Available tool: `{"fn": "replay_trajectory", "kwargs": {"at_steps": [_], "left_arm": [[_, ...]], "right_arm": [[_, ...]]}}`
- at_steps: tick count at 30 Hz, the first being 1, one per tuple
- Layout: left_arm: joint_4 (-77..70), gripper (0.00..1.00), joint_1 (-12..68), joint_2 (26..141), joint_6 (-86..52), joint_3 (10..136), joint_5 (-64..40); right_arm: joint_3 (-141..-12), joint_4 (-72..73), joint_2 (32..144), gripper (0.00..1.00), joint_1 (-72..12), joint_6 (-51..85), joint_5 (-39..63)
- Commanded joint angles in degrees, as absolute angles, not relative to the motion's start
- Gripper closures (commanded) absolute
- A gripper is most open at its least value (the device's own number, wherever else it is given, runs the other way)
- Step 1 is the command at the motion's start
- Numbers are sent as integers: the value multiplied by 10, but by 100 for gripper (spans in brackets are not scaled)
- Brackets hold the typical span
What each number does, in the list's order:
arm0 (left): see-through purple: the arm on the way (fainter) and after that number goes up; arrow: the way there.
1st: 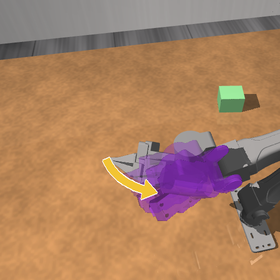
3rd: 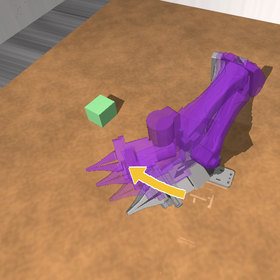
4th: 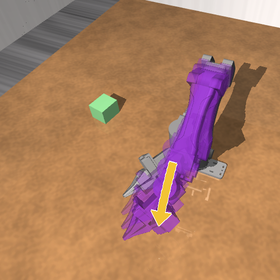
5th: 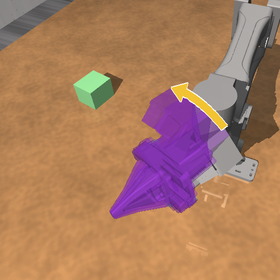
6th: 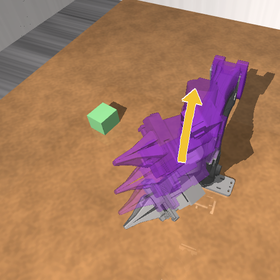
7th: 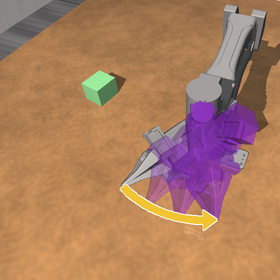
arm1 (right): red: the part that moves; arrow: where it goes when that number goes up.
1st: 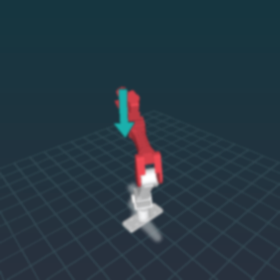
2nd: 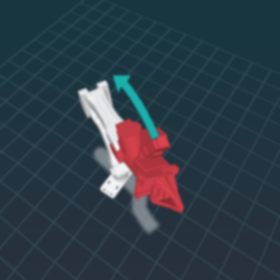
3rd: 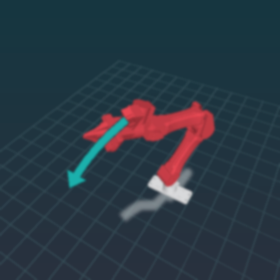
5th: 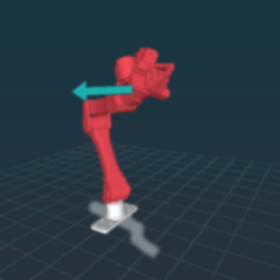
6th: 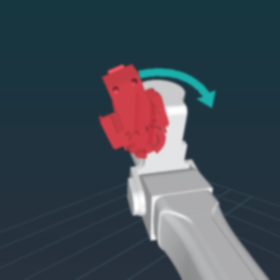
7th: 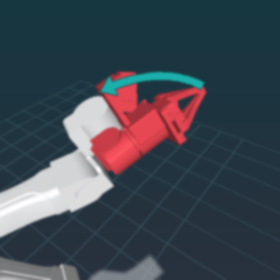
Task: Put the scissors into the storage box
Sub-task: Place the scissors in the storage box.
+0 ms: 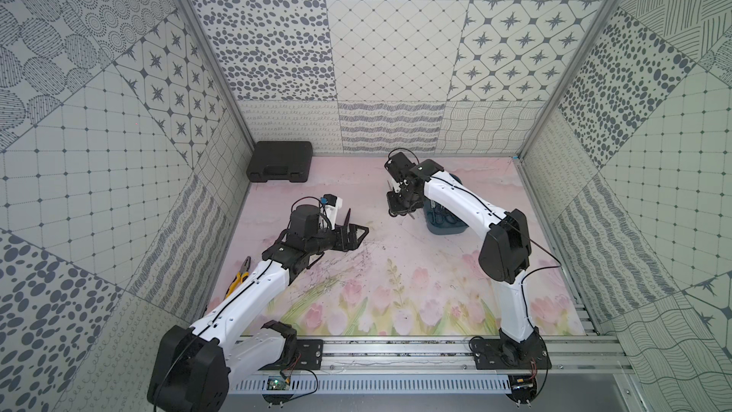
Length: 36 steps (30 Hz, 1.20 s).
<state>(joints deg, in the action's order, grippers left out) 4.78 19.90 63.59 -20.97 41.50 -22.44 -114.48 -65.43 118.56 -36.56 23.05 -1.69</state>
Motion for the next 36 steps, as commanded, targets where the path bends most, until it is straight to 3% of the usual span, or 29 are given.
{"fn": "replay_trajectory", "kwargs": {"at_steps": [1,6,12,13,14,16,19,30,36], "left_arm": [[128,7,261,686,-130,491,-174],[202,12,295,749,-143,534,-99],[323,15,268,802,-186,575,-42],[337,16,255,810,-189,577,-51],[351,17,242,819,-193,579,-53],[377,21,217,836,-187,584,-65],[435,36,208,883,-166,615,-57],[483,39,184,995,-160,667,23],[463,46,181,1063,-139,686,29]], "right_arm": [[-1119,-652,1156,100,-318,218,-38],[-1085,-657,1165,100,-241,186,-52],[-1062,-648,1212,100,-207,147,-32],[-1058,-642,1214,96,-207,147,-36],[-1056,-638,1214,78,-207,148,-41],[-1051,-628,1205,57,-207,150,-47],[-1038,-613,1176,43,-207,152,-59],[-965,-590,1065,40,-207,163,-79],[-923,-579,1034,40,-207,164,-83]]}}
